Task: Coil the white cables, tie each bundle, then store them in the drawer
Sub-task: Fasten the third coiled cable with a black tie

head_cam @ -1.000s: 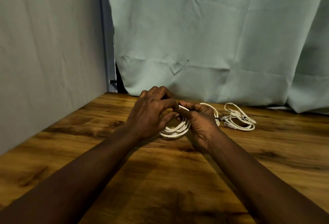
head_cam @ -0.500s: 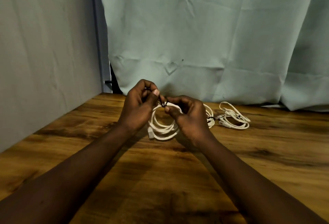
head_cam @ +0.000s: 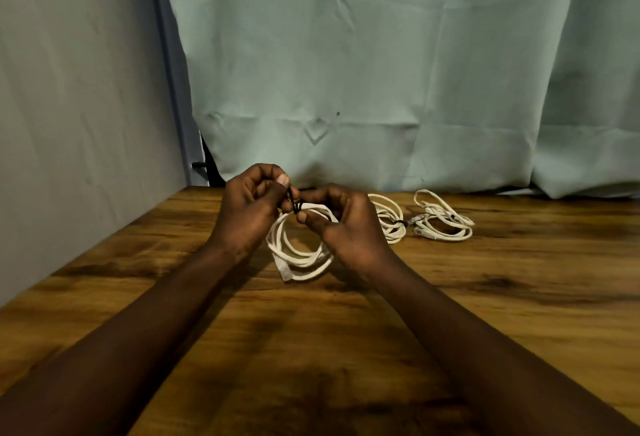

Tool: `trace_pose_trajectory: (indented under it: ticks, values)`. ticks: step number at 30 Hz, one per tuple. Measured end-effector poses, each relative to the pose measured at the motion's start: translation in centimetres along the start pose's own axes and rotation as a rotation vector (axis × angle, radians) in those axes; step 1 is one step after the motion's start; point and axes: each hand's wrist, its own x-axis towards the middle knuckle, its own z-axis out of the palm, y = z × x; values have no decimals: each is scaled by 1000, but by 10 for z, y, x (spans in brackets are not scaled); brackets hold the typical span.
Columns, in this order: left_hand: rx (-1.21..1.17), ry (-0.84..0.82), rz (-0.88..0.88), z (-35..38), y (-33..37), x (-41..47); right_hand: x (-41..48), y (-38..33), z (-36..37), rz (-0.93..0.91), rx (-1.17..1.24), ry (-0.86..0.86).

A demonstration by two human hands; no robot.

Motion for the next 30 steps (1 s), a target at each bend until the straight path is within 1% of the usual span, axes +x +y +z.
trace_pose_trajectory:
  ticks: [4,8,13,18,23,30]
  values:
    - [61,7,20,0,-1,0,-2,2,3,16,7,-2]
    - [180,34,85,5,3,1,-6,1,7,-57,-129,135]
    - [161,72,85,11,-4,-3,-14,-8,6,-192,-253,246]
    - [209,86,116,15,-8,-7,-12,-6,5,-157,-251,328]
    - [367,67,178,17,-6,-12,-11,-4,8,-174,-276,365]
    - [444,61,232,13,-4,-10,-10,-1,10,-148,-103,351]
